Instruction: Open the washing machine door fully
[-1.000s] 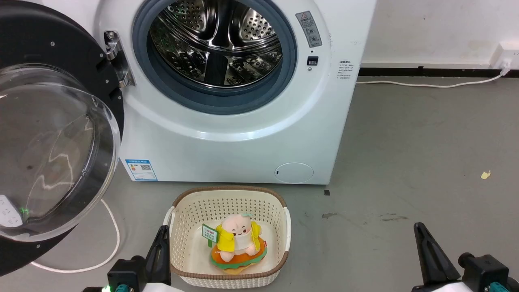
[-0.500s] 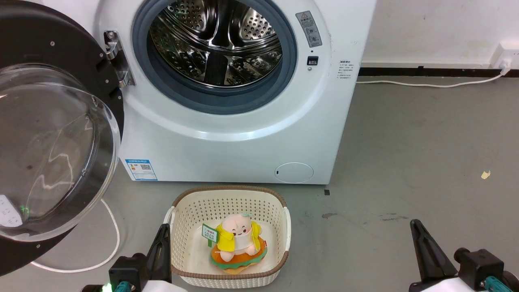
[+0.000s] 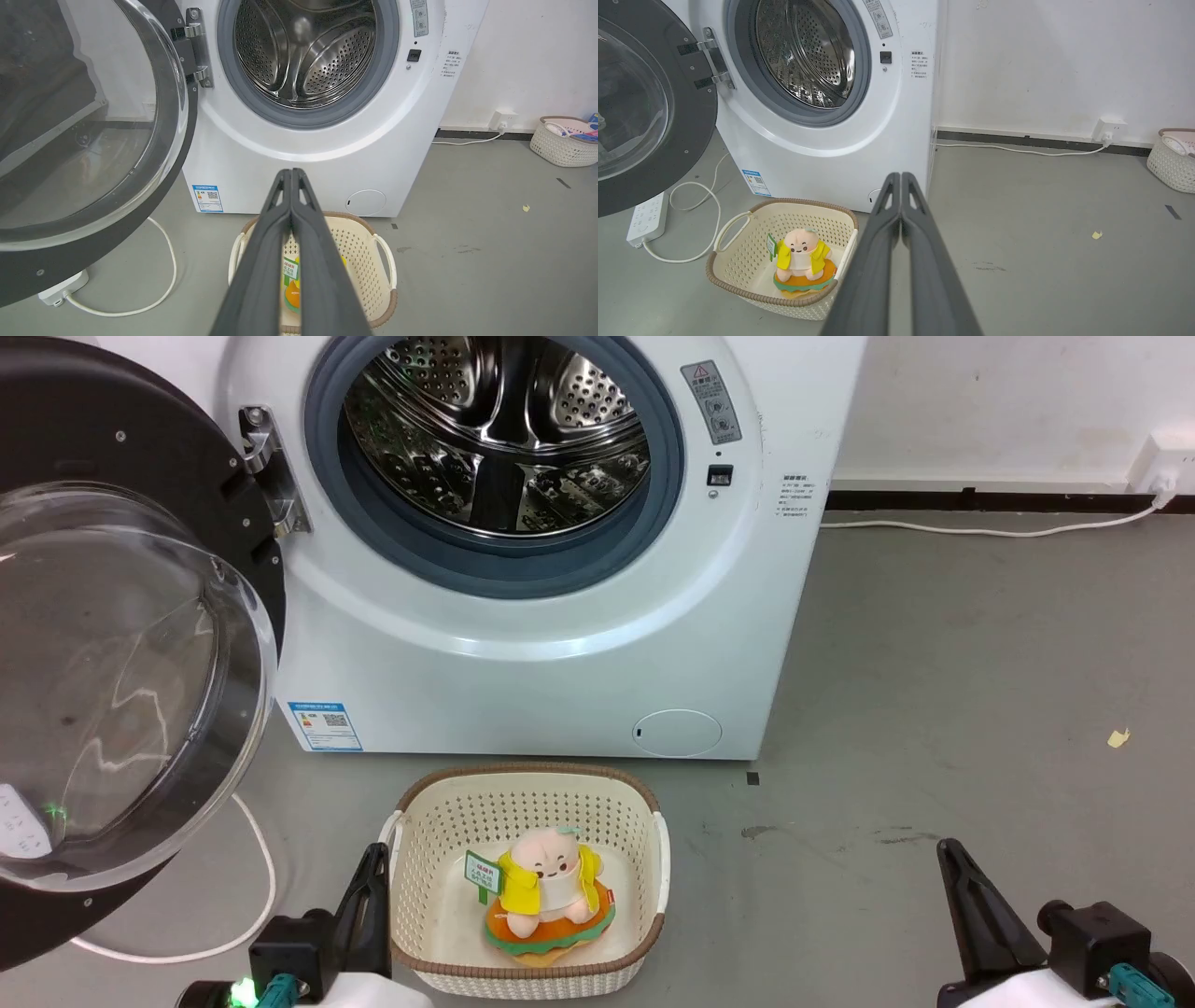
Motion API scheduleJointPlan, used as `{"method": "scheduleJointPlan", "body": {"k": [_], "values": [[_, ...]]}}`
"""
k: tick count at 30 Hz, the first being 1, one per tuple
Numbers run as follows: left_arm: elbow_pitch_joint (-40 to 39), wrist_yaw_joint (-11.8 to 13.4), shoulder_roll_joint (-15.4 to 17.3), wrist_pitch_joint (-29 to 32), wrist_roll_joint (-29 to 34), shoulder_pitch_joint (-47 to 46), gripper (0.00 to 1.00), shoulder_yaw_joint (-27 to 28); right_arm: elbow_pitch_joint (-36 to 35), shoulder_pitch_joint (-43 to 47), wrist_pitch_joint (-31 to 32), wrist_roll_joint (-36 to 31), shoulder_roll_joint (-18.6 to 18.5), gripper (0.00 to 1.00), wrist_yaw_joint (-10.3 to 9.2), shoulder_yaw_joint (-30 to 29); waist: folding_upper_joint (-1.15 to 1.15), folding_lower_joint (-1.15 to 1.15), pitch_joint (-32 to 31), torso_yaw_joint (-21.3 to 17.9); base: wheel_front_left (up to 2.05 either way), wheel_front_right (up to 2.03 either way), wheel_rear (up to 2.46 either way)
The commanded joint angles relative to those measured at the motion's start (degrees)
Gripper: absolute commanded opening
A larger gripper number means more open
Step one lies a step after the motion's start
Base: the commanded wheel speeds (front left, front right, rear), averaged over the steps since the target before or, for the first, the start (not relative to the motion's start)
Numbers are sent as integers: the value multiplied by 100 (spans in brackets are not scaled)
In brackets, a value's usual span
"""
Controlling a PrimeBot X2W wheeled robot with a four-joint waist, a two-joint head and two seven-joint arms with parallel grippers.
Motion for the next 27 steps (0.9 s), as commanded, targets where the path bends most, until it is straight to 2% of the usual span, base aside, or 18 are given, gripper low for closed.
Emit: {"method": "scheduleJointPlan", "body": {"k": [1,27], "values": [[-36,-42,-46,27,55,-94,0,46,-34,-101,15,-43,12,0,2,9,0,-1,0,0,0,0,0],[-162,-241,-192,310,384,-163,0,304,-59,-238,228,-181,18,0,3,52,0,-1,7,-7,0,0,0]]}}
